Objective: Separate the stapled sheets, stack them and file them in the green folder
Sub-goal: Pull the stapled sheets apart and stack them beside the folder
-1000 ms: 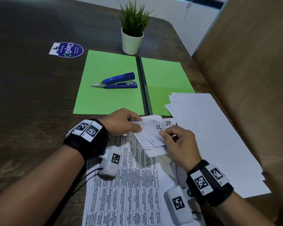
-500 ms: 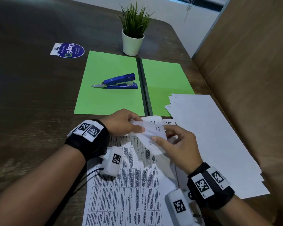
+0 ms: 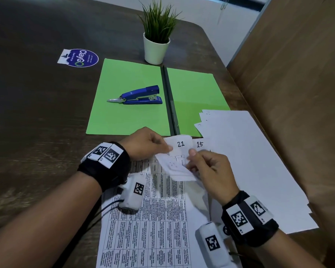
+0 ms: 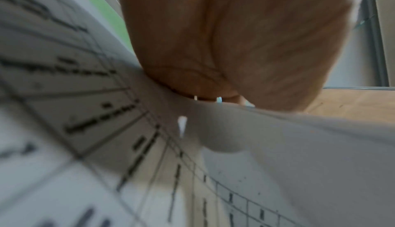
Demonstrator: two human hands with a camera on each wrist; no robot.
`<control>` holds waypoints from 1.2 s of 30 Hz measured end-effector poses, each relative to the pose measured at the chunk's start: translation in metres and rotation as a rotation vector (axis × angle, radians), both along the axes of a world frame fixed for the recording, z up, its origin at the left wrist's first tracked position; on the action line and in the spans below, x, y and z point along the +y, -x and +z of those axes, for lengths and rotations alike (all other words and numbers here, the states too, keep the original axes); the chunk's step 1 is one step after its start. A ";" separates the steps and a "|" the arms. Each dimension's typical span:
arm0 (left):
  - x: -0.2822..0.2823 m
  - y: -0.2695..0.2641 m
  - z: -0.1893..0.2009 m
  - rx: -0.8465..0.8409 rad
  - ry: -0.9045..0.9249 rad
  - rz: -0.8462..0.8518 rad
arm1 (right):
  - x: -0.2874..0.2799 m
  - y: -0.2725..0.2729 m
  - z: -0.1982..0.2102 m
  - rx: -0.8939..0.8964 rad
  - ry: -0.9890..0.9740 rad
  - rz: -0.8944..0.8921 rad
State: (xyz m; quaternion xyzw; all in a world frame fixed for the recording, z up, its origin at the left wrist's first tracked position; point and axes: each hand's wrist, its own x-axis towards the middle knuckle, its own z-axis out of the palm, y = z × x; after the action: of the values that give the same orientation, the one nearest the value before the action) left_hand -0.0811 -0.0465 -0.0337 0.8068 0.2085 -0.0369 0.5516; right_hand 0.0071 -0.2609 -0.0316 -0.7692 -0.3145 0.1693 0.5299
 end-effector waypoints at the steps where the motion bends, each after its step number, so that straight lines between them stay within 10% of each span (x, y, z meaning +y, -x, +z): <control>1: 0.000 0.000 -0.001 -0.021 -0.010 -0.003 | 0.002 -0.004 -0.003 0.003 0.023 -0.067; 21: 0.002 0.003 -0.001 -0.134 0.037 -0.010 | 0.006 -0.010 -0.017 -0.194 0.170 -0.060; 36: 0.002 0.002 -0.004 -0.135 0.047 -0.020 | 0.010 -0.006 -0.007 0.039 0.004 -0.149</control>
State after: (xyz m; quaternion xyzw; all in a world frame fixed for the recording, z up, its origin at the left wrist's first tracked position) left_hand -0.0827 -0.0442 -0.0372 0.7964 0.1619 0.0071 0.5827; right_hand 0.0135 -0.2513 -0.0385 -0.7881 -0.2456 0.1448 0.5456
